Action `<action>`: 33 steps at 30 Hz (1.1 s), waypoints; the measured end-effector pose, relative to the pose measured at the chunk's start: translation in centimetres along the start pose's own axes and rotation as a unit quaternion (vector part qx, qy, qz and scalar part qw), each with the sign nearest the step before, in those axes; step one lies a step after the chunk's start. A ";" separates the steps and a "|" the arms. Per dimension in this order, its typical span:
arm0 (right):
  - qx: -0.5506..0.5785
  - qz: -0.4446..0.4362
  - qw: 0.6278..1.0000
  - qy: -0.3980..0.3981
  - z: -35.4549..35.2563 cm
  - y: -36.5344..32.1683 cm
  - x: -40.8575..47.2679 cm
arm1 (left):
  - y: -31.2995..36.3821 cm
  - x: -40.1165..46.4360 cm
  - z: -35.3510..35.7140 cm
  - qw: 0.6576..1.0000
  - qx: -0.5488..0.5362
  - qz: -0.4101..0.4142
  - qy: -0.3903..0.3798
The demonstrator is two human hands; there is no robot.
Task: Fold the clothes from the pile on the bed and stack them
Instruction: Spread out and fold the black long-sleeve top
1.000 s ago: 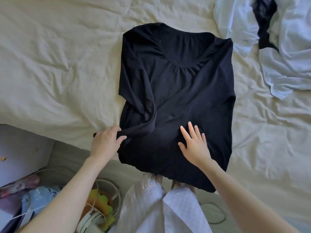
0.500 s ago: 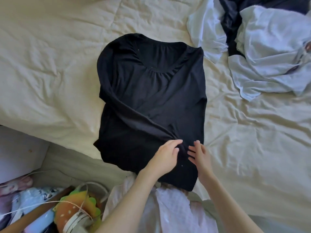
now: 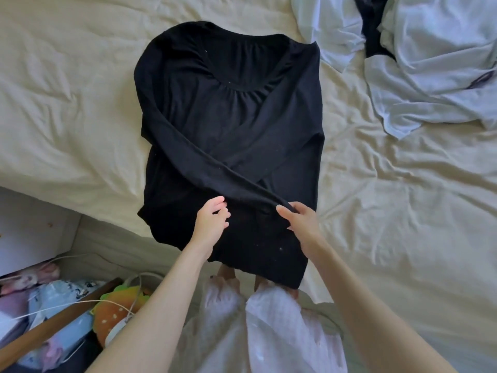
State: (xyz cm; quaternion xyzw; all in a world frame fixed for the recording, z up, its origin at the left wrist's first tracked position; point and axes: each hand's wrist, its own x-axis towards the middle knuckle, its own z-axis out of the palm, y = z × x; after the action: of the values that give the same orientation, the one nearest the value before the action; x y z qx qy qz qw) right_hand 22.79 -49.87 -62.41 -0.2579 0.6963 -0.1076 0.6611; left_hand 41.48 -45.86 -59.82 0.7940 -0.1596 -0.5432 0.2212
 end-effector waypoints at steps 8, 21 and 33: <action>0.193 -0.004 0.980 -0.056 -4.2 0.4 -2.7 | 2.7 1.0 4.6 0.958 -0.249 -0.140 0.029; 0.155 0.030 0.985 0.069 -4.7 2.0 -3.2 | 1.2 0.1 3.6 0.942 -0.301 -0.073 0.130; -0.303 -0.091 0.928 0.194 -2.3 -4.5 -1.3 | 0.8 2.6 -5.6 0.971 -0.178 -0.034 0.158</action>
State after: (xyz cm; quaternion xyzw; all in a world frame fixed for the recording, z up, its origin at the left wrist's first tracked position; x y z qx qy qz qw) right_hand 21.52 -53.45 -58.86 -0.4829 0.7835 0.0011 0.3910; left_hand 47.61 -46.90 -59.74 0.8224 0.0037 -0.4378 0.3633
